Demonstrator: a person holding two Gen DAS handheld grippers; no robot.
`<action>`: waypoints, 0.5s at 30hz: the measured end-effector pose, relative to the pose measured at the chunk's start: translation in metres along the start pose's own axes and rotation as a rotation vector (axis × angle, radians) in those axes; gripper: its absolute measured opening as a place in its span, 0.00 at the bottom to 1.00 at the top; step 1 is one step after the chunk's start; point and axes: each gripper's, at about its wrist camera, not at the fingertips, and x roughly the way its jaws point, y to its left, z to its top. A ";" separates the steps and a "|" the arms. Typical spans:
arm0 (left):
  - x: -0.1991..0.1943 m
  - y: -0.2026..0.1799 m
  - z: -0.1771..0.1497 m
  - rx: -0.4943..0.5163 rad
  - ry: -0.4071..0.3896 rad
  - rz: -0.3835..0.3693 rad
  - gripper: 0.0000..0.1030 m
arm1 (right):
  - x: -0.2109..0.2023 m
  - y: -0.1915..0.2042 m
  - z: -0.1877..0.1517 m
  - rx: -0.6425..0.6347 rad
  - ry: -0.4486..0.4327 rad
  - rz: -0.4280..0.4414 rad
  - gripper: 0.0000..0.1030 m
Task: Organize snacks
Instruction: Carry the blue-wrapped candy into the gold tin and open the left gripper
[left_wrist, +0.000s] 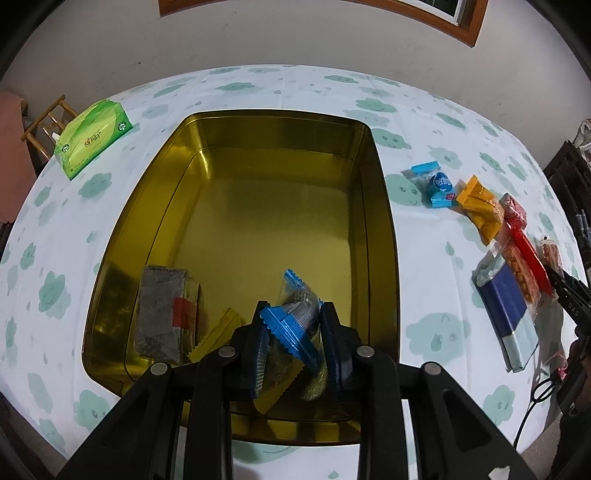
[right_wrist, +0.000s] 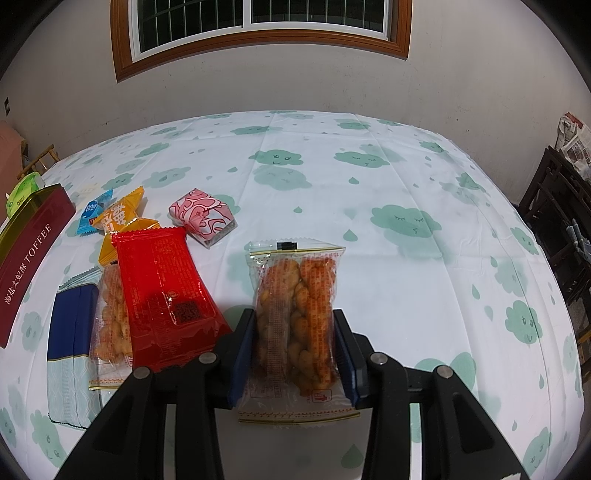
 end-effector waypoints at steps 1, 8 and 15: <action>0.000 0.000 0.000 0.001 0.002 0.001 0.25 | 0.000 0.000 0.000 0.000 0.000 0.000 0.40; 0.000 0.001 -0.001 -0.006 0.011 0.015 0.37 | 0.000 0.000 0.000 0.000 0.000 0.000 0.40; -0.010 0.003 -0.004 -0.007 -0.008 0.012 0.49 | 0.000 0.001 0.000 0.000 0.000 -0.001 0.40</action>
